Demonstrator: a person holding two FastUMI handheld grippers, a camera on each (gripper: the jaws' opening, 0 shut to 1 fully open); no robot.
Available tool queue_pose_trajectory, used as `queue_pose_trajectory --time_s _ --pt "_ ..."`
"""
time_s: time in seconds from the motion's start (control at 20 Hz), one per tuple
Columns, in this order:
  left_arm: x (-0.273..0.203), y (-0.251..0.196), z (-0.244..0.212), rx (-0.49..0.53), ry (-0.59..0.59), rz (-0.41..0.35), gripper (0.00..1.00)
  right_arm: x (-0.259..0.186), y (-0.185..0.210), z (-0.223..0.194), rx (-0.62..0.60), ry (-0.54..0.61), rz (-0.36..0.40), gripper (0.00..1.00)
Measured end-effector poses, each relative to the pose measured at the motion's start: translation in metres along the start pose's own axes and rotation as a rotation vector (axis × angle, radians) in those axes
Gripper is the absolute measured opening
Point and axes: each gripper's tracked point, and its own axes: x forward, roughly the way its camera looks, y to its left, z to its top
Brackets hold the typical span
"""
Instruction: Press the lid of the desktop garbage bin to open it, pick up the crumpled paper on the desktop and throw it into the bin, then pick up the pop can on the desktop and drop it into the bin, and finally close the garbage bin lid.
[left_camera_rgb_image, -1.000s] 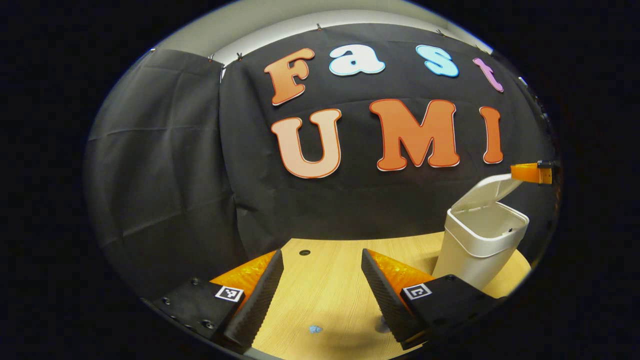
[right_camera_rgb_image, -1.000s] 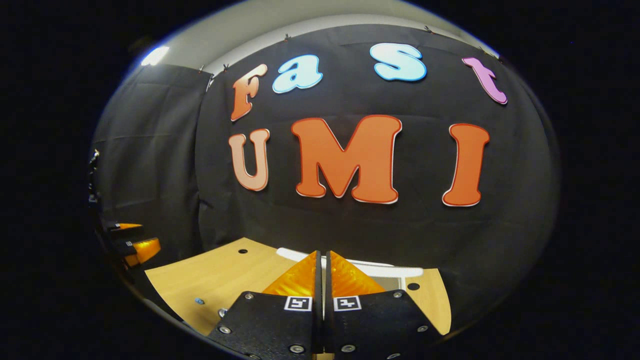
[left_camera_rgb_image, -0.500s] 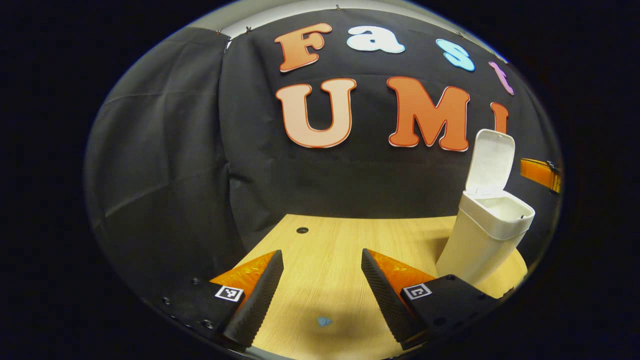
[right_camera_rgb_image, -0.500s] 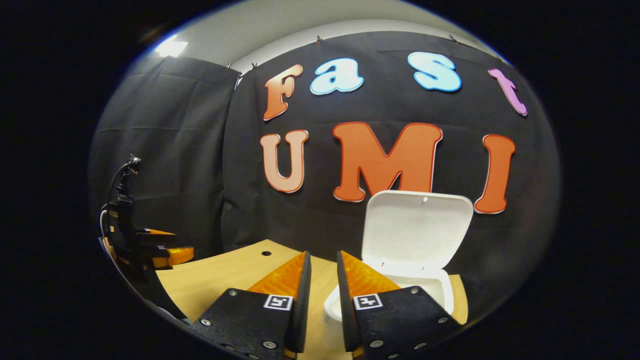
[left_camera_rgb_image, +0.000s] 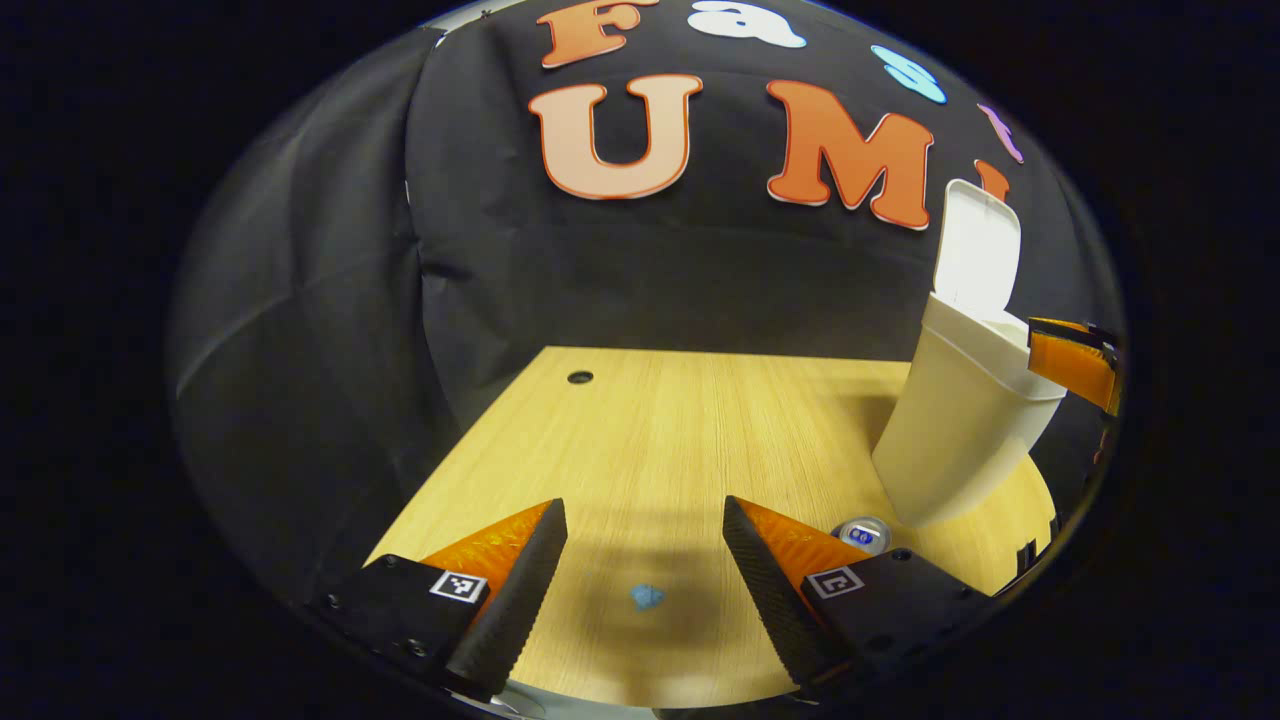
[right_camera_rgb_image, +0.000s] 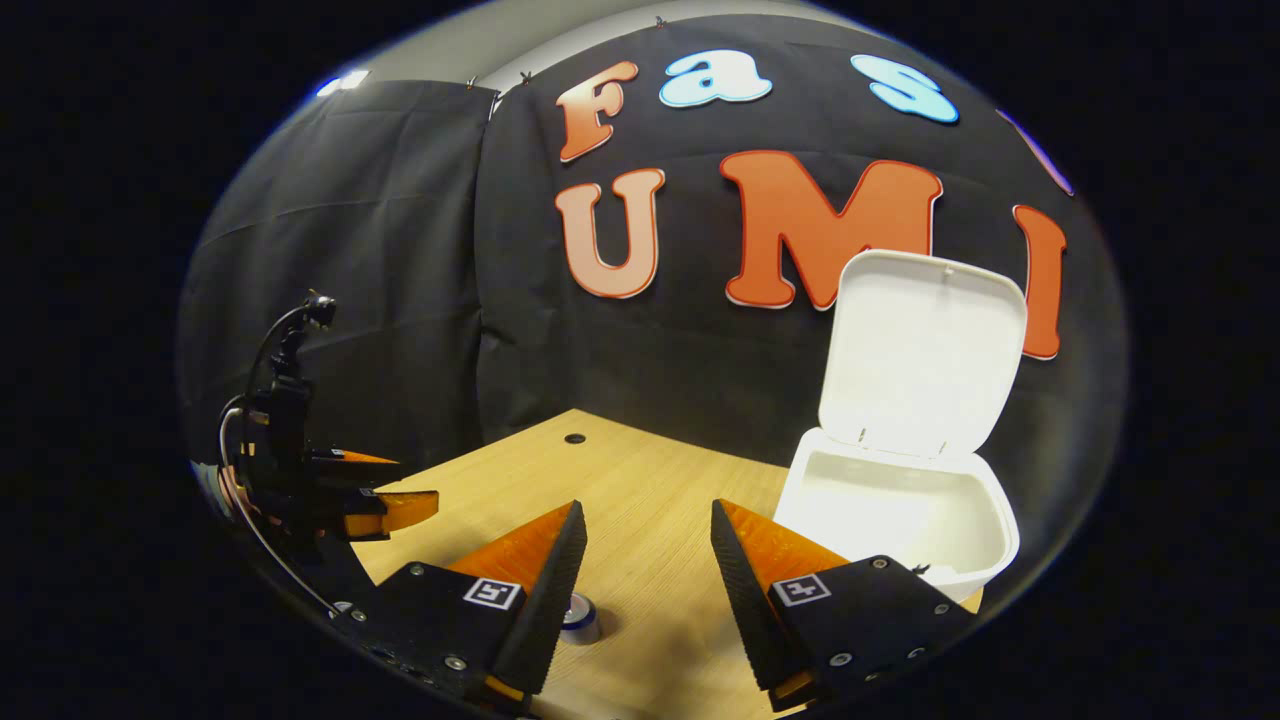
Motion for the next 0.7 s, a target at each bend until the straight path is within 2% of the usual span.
queue_pose_trajectory --time_s 0.05,0.1,0.25,0.3,0.35,0.45,0.5,0.65,0.7 --pt "0.005 -0.002 -0.009 0.001 0.024 -0.011 1.0 0.002 0.005 -0.012 -0.001 0.029 0.009 0.78" --pt "0.009 -0.001 -0.017 0.004 0.046 -0.02 0.96 0.004 0.01 -0.024 -0.004 0.055 0.012 0.79" --pt "0.022 0.0 -0.041 0.021 0.121 -0.035 0.96 0.012 0.019 -0.056 -0.018 0.122 0.015 0.84" --pt "0.025 -0.001 -0.049 0.027 0.144 -0.041 1.0 0.016 0.024 -0.067 -0.013 0.146 0.024 0.86" --pt "0.03 -0.003 -0.057 0.032 0.165 -0.051 1.0 0.018 0.029 -0.077 -0.003 0.173 0.037 0.87" --pt "0.038 -0.004 -0.073 0.038 0.218 -0.069 1.0 0.025 0.039 -0.099 0.022 0.227 0.063 0.84" --pt "0.041 -0.005 -0.079 0.04 0.243 -0.079 1.0 0.028 0.044 -0.11 0.029 0.247 0.07 0.9" --pt "0.049 -0.002 -0.094 0.061 0.306 -0.097 1.0 0.031 0.052 -0.134 0.026 0.307 0.08 0.94" --pt "0.051 -0.002 -0.101 0.073 0.328 -0.101 0.96 0.034 0.055 -0.141 0.024 0.322 0.078 0.95"
